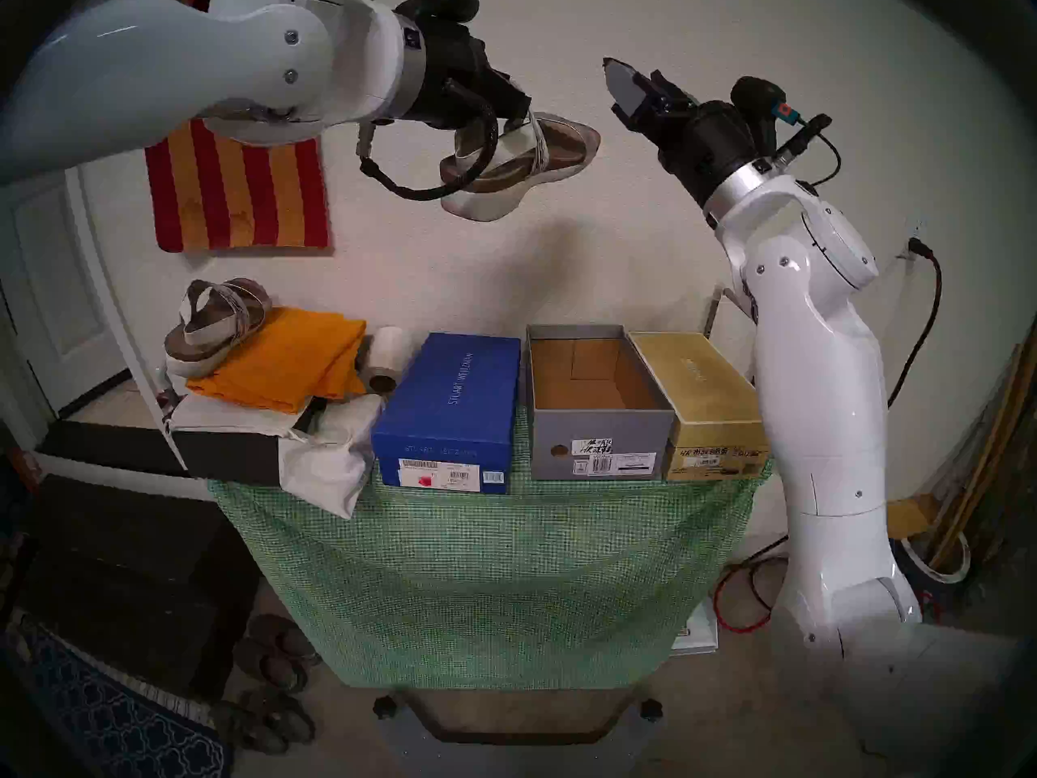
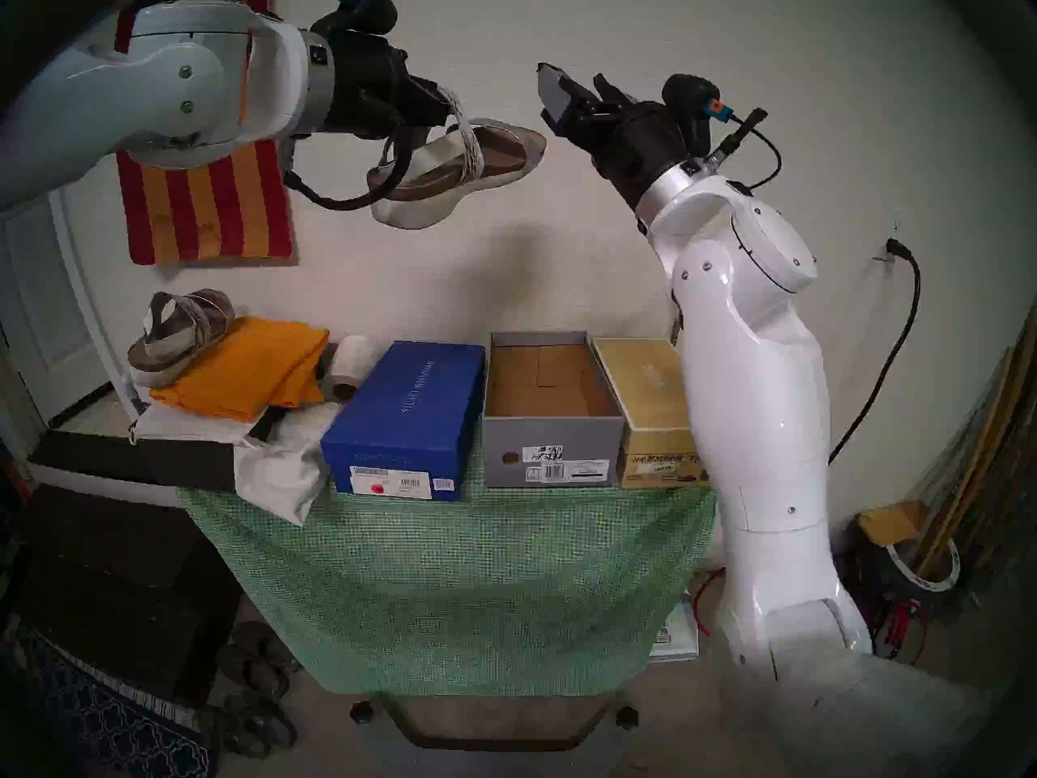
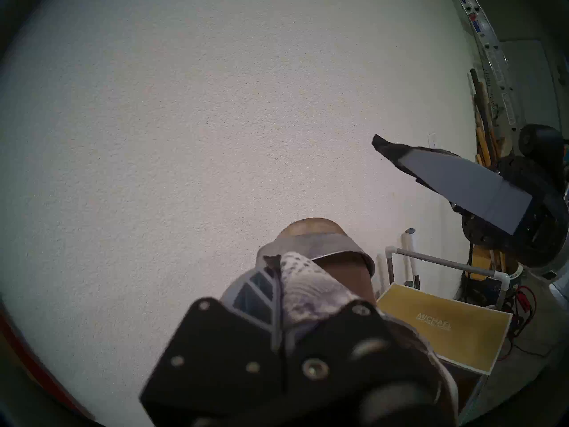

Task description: Put shoes into shoe box

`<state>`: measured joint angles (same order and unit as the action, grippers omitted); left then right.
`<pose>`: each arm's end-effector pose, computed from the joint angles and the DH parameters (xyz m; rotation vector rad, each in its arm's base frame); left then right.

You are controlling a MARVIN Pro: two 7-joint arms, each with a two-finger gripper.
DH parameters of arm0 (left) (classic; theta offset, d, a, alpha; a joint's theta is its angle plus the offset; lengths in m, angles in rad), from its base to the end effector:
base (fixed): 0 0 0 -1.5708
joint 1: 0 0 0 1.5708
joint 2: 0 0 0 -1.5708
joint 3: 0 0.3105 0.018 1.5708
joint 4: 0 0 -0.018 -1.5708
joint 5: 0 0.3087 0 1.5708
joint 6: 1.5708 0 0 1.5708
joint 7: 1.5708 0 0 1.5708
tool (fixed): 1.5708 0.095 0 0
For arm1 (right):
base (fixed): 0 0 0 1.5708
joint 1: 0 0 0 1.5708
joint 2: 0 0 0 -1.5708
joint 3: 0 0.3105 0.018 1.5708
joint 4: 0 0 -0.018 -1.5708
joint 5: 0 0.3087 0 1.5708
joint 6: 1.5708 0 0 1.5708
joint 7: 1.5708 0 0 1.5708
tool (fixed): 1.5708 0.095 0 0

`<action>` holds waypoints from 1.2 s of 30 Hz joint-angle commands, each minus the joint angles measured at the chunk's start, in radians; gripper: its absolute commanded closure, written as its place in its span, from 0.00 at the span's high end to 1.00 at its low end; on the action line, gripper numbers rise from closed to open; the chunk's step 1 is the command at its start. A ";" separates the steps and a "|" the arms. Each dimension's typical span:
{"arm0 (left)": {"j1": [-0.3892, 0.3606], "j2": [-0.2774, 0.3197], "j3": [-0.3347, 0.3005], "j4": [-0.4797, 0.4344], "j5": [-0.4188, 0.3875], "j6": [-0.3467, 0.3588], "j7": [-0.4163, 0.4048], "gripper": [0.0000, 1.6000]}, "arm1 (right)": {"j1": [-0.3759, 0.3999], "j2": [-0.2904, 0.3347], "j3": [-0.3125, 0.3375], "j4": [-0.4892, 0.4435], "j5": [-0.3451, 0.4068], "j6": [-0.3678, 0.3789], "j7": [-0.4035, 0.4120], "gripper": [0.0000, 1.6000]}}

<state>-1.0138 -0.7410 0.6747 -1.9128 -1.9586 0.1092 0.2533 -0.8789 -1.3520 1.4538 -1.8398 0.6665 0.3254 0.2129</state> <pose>0.4226 -0.0516 0.1706 1.9856 -0.8936 1.9854 0.4654 0.0290 0.0673 -1.1621 -0.3544 -2.2296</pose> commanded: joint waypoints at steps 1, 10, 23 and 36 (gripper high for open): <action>-0.005 0.004 -0.006 0.003 0.004 -0.008 -0.001 0.00 | 0.057 -0.007 -0.007 0.020 -0.001 -0.012 0.016 1.00; -0.006 0.003 -0.005 0.003 0.003 -0.006 -0.001 0.00 | 0.151 0.119 -0.121 0.052 -0.035 0.176 0.149 1.00; -0.006 0.003 -0.005 0.003 0.003 -0.008 -0.002 0.00 | 0.239 0.210 -0.173 0.041 0.029 0.385 0.286 1.00; -0.006 0.003 -0.005 0.003 0.004 -0.009 -0.002 0.00 | 0.176 0.295 -0.104 -0.013 0.070 0.428 0.404 1.00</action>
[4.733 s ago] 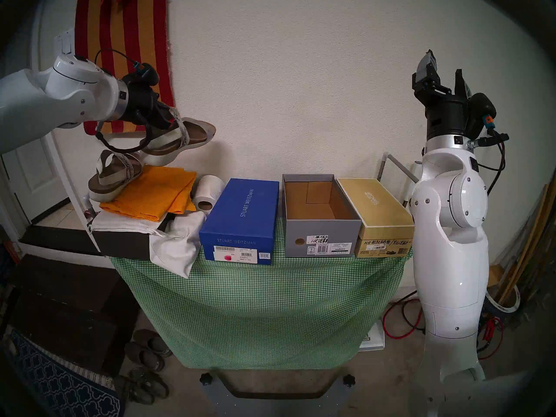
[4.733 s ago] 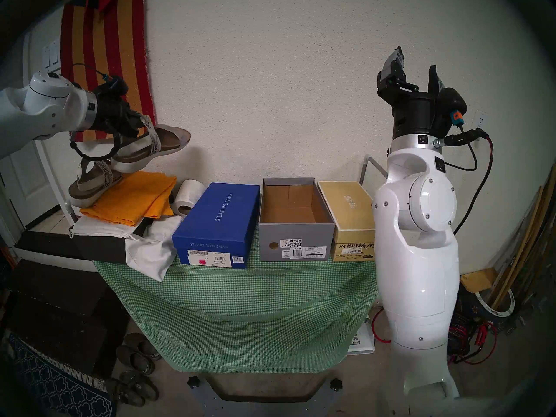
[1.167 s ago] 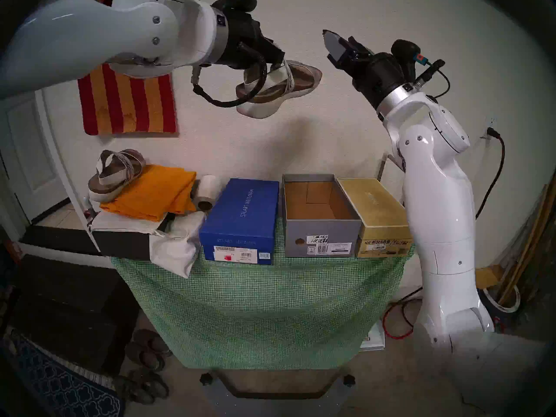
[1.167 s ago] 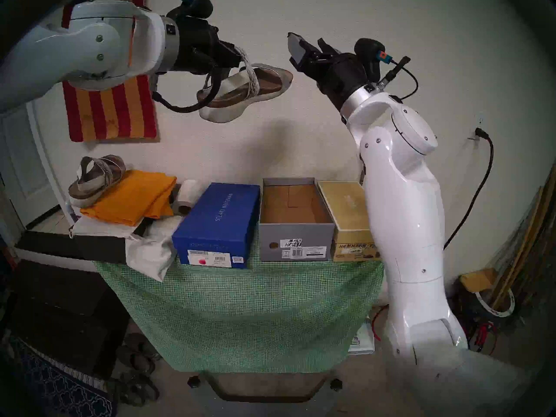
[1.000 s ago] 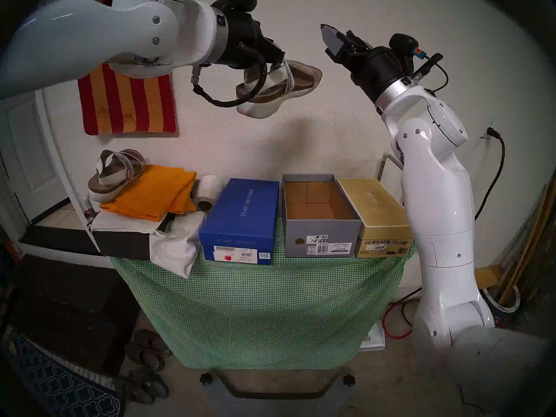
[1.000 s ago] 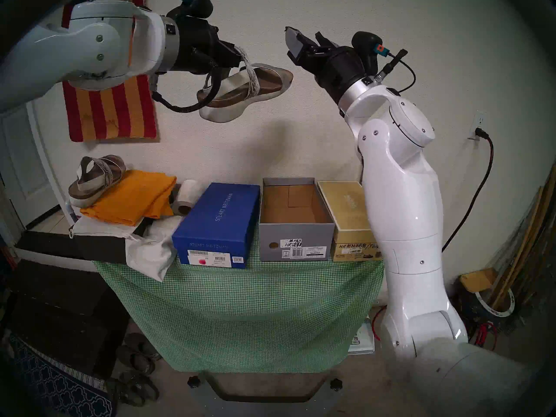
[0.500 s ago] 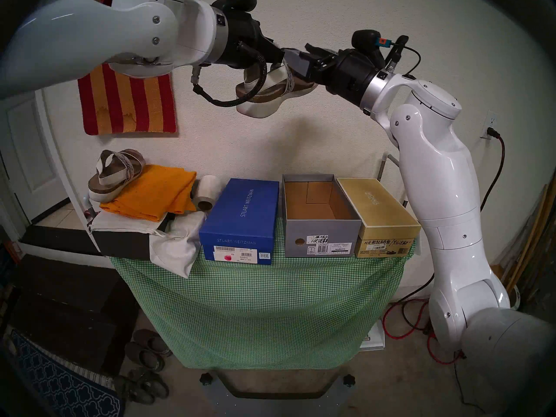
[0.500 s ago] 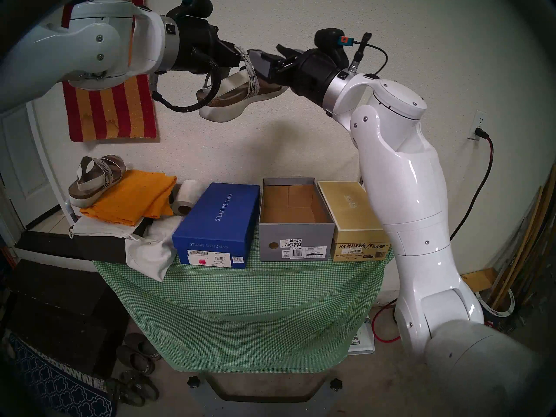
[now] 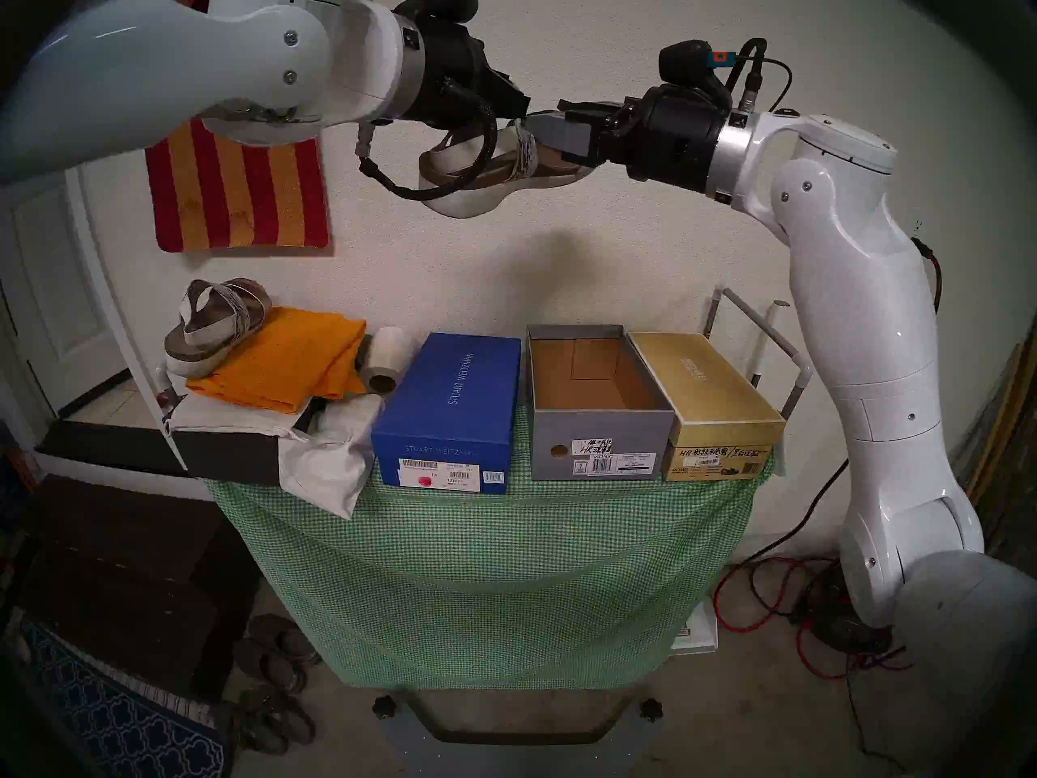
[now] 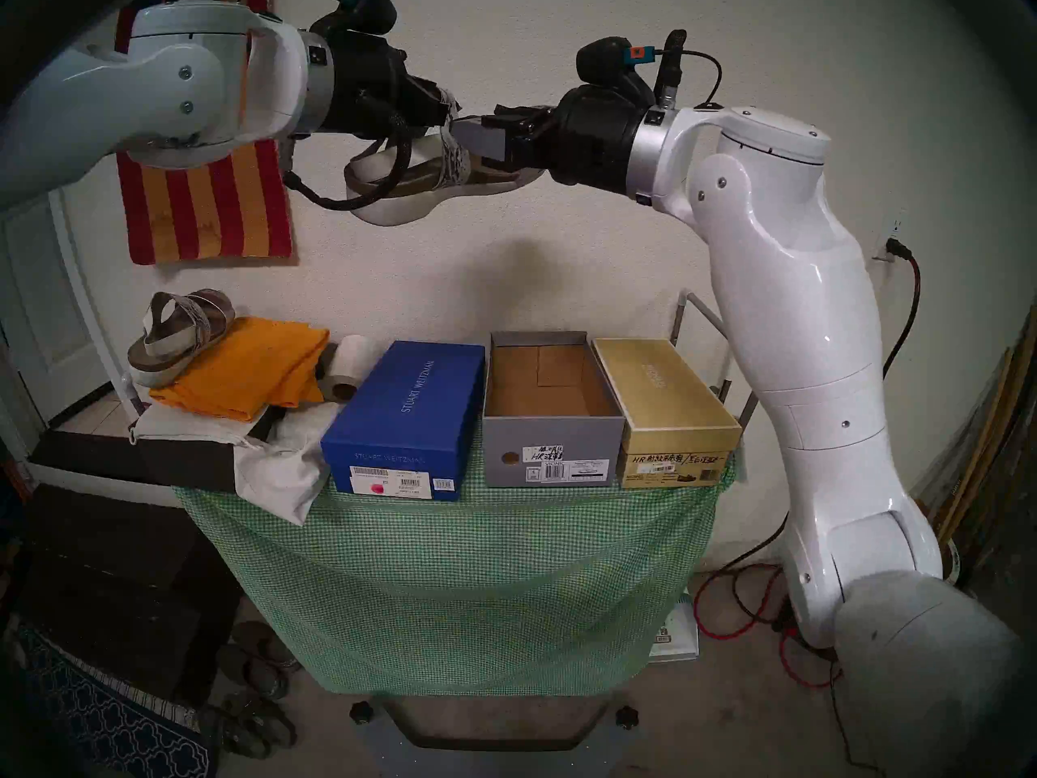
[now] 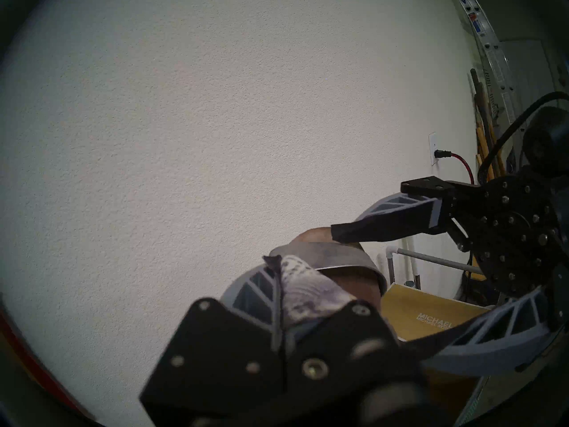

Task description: Put shoes into shoe box

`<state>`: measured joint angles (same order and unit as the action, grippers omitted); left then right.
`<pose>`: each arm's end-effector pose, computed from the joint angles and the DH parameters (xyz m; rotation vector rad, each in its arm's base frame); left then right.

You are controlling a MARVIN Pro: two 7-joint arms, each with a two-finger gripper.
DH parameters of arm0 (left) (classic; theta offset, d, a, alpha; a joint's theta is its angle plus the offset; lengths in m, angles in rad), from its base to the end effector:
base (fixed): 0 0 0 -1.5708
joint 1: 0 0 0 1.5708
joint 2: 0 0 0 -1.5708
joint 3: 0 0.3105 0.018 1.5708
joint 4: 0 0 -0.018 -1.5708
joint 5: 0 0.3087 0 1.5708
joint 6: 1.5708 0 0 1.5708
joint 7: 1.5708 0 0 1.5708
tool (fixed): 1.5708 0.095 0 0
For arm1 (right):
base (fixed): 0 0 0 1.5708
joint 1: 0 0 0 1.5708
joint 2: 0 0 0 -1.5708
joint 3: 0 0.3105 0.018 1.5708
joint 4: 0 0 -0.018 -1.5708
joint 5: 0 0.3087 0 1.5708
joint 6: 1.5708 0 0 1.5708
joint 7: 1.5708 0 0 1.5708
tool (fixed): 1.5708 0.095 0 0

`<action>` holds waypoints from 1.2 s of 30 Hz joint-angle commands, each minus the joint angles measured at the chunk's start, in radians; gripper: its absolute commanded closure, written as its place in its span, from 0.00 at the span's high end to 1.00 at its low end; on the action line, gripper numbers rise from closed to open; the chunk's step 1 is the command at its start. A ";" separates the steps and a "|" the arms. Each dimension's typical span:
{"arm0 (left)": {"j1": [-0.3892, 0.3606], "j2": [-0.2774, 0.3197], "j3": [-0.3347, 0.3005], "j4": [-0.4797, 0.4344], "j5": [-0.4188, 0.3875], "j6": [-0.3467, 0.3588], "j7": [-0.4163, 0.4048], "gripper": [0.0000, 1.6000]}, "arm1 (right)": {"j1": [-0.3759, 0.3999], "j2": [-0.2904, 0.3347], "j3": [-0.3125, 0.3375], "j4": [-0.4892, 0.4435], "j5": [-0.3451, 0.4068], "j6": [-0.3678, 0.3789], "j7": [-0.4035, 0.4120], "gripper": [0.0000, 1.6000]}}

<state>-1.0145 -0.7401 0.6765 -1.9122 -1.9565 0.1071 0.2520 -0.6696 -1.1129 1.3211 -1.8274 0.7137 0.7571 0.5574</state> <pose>0.4229 -0.0510 0.1706 1.9838 -0.8935 1.9880 0.4459 0.0412 0.0934 -1.4595 -1.0149 -1.8151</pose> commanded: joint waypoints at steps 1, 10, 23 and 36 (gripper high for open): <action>-0.005 0.002 -0.007 0.003 0.002 -0.007 0.000 0.00 | -0.037 0.060 0.035 -0.029 0.025 -0.003 0.065 1.00; -0.005 0.002 -0.006 0.003 0.002 -0.007 0.000 0.00 | -0.083 -0.002 0.085 -0.011 -0.053 -0.171 0.027 1.00; -0.005 0.002 -0.006 0.003 0.001 -0.007 -0.001 0.00 | -0.117 -0.006 -0.018 0.014 -0.218 -0.333 -0.058 1.00; -0.005 0.002 -0.006 0.003 0.002 -0.008 -0.001 0.00 | -0.122 -0.013 -0.025 0.022 -0.265 -0.389 -0.082 1.00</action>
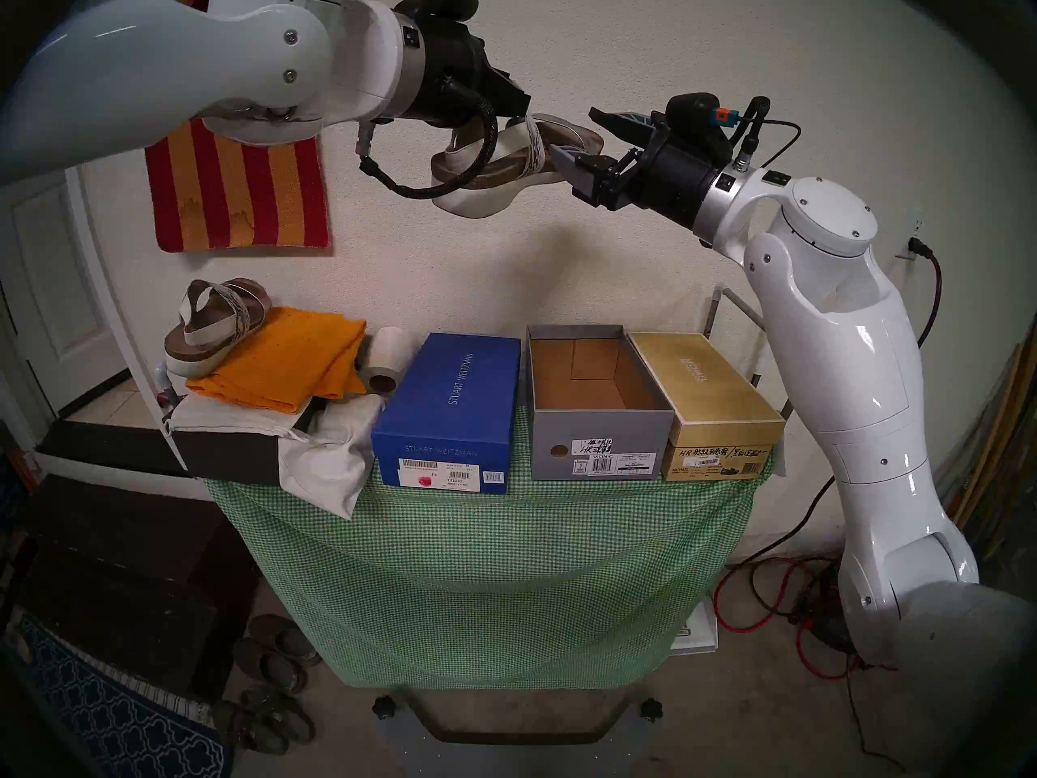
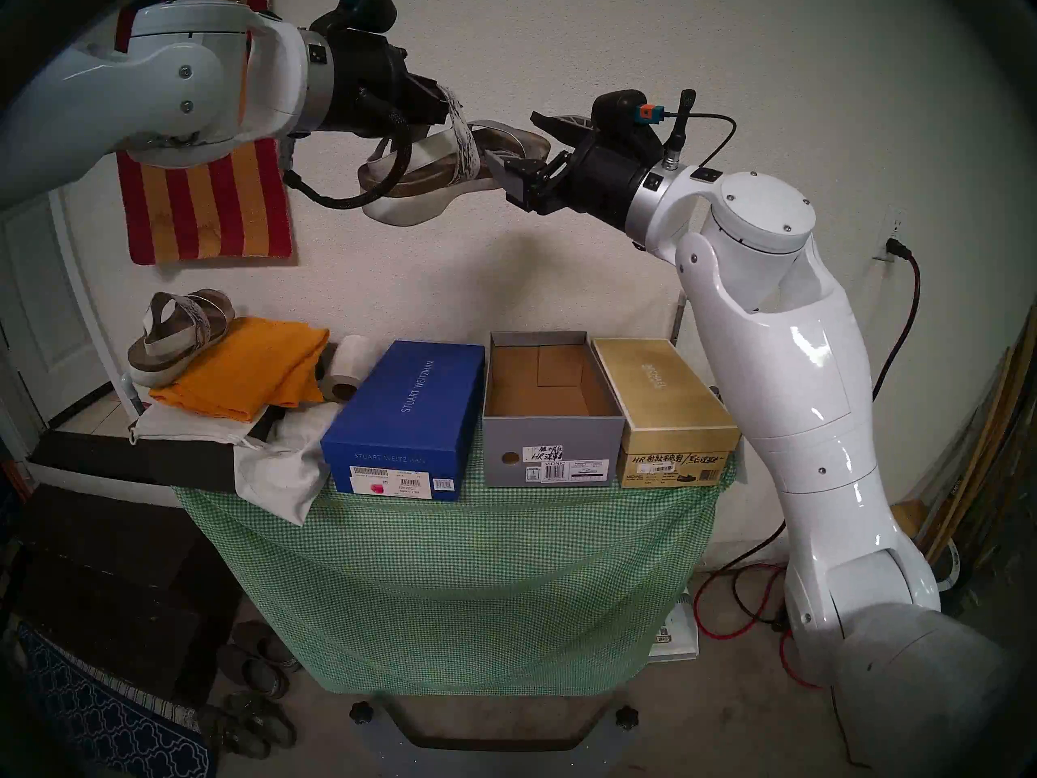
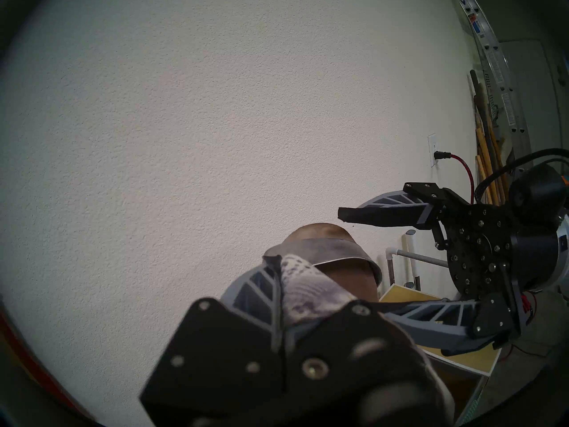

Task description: Put shoes into shoe box

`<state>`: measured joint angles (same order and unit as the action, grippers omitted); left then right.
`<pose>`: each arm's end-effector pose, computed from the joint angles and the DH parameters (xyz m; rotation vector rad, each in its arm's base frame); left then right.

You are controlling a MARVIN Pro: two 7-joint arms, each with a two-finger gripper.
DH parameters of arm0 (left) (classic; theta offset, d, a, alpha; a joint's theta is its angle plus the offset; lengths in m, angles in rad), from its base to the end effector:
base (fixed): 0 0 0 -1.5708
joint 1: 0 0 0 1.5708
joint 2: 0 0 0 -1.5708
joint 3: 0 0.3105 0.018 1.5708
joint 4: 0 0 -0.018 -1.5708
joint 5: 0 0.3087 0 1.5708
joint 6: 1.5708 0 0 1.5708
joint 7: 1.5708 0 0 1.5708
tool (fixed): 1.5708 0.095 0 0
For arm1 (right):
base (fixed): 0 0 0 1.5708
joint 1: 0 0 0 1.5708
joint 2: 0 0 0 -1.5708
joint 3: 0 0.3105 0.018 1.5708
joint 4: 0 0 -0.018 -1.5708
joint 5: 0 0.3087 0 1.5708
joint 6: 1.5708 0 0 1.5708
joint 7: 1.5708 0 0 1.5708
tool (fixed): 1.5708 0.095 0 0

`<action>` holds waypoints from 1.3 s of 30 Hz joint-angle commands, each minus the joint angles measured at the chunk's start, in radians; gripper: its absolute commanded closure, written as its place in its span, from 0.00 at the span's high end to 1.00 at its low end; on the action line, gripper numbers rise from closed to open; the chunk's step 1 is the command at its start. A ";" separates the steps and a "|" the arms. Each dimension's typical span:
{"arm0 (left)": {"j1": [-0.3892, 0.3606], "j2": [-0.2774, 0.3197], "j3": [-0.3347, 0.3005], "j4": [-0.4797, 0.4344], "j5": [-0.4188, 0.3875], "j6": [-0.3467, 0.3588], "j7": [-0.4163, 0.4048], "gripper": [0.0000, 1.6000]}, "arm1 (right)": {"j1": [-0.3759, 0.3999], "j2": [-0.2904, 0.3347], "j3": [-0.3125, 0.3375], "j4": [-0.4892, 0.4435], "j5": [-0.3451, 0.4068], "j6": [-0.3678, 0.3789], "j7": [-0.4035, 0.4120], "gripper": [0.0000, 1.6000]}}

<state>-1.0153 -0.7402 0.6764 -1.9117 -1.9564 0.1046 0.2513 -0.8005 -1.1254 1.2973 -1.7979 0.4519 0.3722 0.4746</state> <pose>0.4228 -0.0510 0.1713 1.9798 -0.8927 1.9906 0.4716 0.0361 0.0487 -1.3680 -1.0115 -2.2168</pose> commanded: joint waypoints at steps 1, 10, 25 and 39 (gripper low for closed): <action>-0.005 0.002 -0.006 0.002 0.001 -0.005 0.000 0.00 | 0.008 -0.002 0.001 -0.008 0.000 -0.002 0.003 1.00; -0.005 0.002 -0.006 0.002 0.001 -0.005 0.000 0.00 | 0.017 -0.001 0.004 0.010 -0.040 0.029 -0.053 1.00; -0.005 0.002 -0.005 0.002 0.001 -0.005 0.000 0.00 | 0.086 -0.094 -0.039 0.089 -0.109 0.008 -0.165 1.00; -0.005 0.002 -0.005 0.002 0.001 -0.005 0.000 0.00 | 0.120 -0.218 -0.151 0.103 -0.127 0.020 -0.224 0.61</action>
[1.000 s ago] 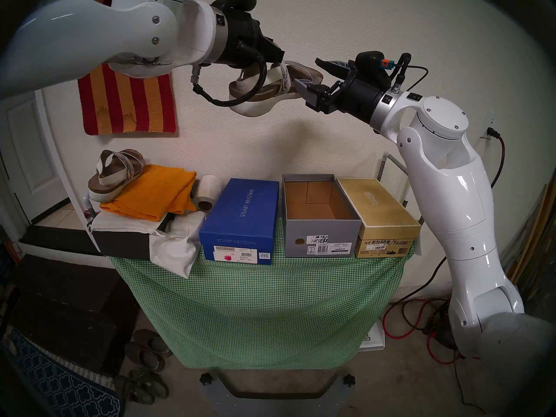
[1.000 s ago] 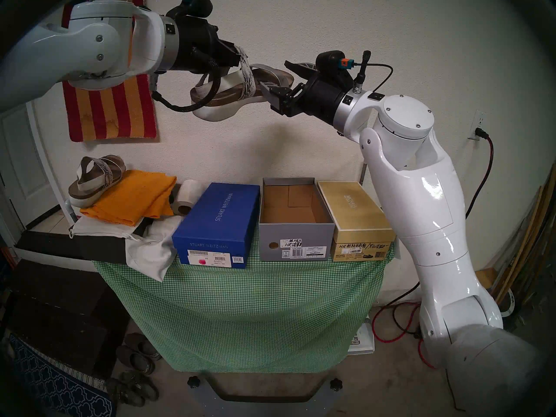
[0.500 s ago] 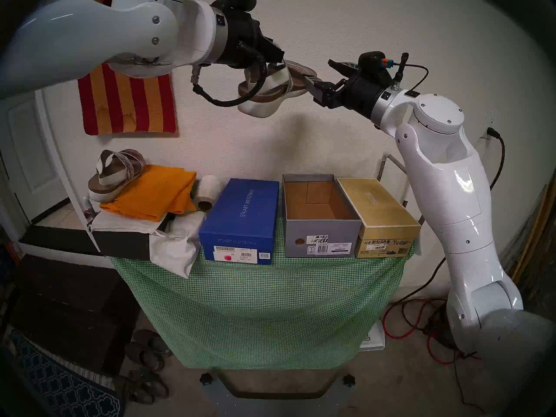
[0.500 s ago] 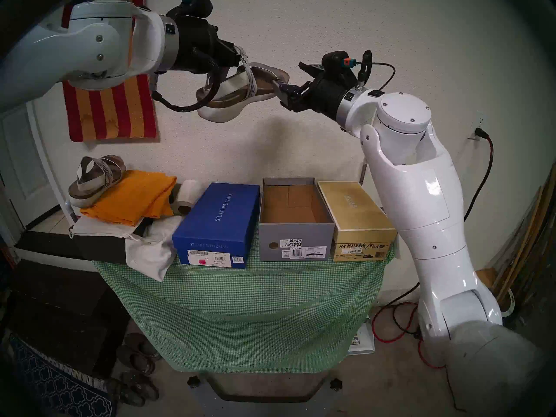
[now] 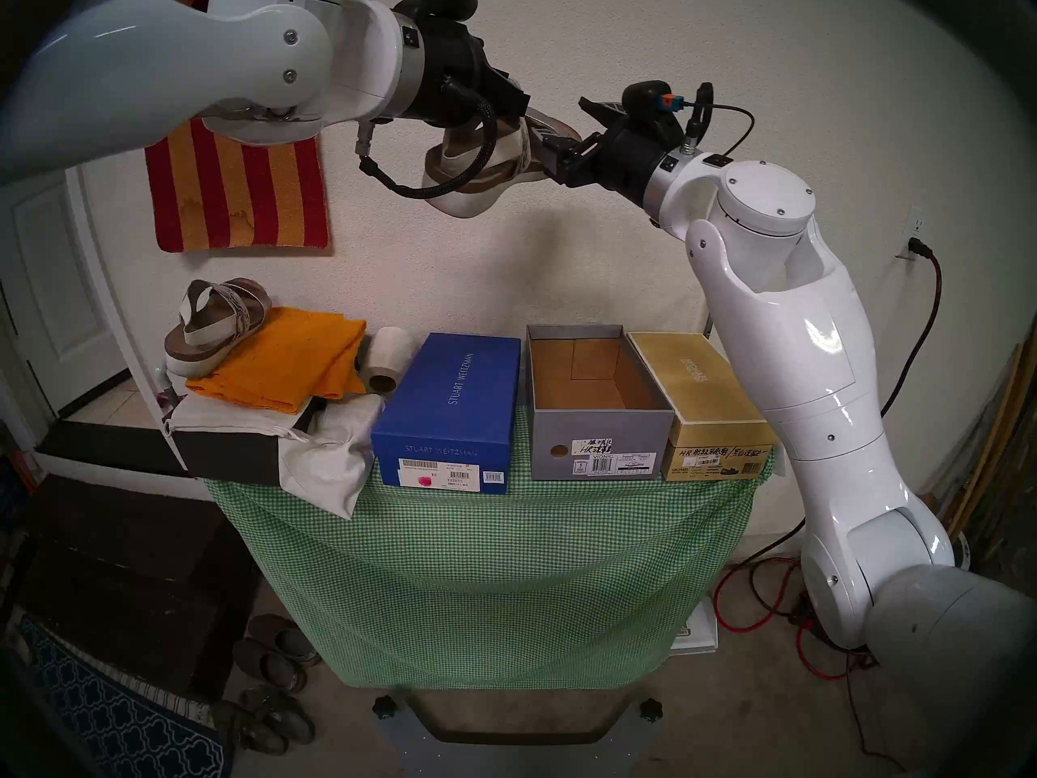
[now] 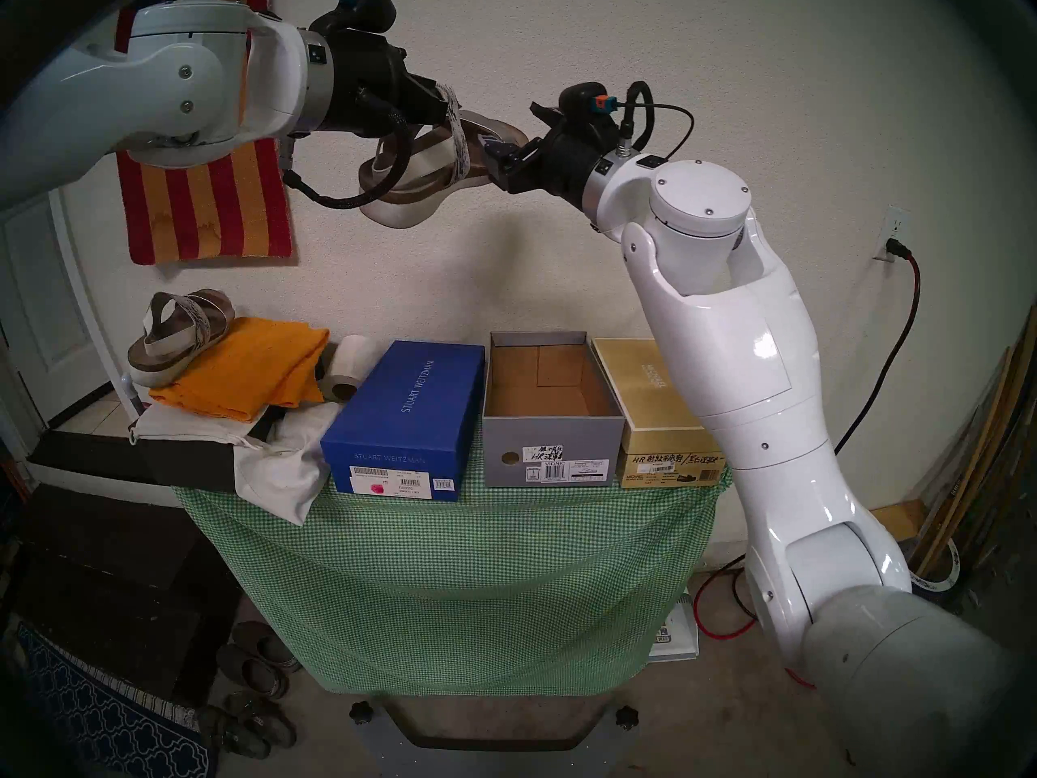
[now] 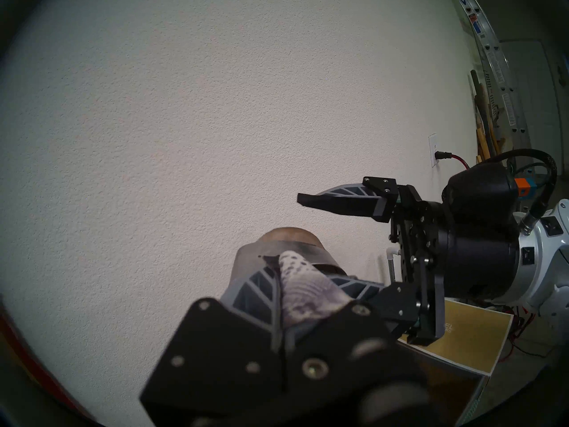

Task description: Put shoes into shoe box

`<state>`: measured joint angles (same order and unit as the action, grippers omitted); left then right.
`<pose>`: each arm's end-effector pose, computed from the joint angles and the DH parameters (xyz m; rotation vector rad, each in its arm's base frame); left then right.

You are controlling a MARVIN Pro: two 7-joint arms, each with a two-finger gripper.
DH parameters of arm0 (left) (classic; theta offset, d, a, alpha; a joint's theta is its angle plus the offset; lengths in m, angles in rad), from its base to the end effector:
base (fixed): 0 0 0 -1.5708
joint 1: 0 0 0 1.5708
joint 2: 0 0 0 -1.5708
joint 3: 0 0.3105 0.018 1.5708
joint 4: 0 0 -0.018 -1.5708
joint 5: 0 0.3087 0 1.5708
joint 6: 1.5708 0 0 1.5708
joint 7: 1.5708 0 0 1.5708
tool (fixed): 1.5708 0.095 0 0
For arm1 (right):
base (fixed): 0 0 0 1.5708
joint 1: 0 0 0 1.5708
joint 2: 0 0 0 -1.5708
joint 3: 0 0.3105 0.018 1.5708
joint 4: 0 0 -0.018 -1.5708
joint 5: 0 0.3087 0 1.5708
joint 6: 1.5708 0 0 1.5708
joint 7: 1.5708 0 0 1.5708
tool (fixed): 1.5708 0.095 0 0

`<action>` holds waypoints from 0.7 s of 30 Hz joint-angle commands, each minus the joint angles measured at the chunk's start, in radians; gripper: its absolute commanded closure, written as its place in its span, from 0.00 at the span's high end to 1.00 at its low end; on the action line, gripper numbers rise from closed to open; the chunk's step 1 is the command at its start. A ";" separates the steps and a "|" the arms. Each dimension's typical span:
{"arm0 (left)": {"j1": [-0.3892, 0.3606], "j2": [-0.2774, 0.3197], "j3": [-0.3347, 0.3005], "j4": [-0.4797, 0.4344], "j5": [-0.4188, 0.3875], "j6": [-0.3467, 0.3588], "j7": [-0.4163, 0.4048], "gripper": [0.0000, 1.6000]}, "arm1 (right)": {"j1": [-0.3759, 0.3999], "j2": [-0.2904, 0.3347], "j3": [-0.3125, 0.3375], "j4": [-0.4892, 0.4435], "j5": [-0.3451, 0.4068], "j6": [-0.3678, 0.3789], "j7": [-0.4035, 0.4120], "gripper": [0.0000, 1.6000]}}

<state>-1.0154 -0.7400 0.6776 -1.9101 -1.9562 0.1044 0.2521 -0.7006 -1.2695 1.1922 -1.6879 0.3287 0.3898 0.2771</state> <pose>0.4233 -0.0503 0.1714 1.9816 -0.8899 1.9925 0.5053 0.0867 0.0592 -1.4541 -0.8858 -2.3372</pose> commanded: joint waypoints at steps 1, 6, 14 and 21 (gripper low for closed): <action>-0.005 0.002 -0.006 0.001 0.001 -0.005 -0.001 0.00 | 0.019 -0.074 -0.048 -0.004 -0.006 0.004 -0.029 0.40; -0.005 0.002 -0.006 0.000 0.001 -0.005 -0.001 0.00 | 0.008 -0.059 -0.037 -0.009 -0.003 0.015 -0.035 0.00; -0.005 0.002 -0.006 0.000 0.001 -0.005 -0.001 0.00 | -0.034 -0.024 -0.014 -0.025 -0.024 -0.039 -0.055 0.00; -0.006 0.002 -0.005 0.000 0.001 -0.006 -0.001 0.00 | -0.059 0.002 0.004 -0.026 -0.030 -0.090 -0.052 0.00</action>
<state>-1.0187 -0.7401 0.6763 -1.9117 -1.9561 0.1039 0.2495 -0.7338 -1.2928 1.1821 -1.7076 0.3083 0.3479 0.2226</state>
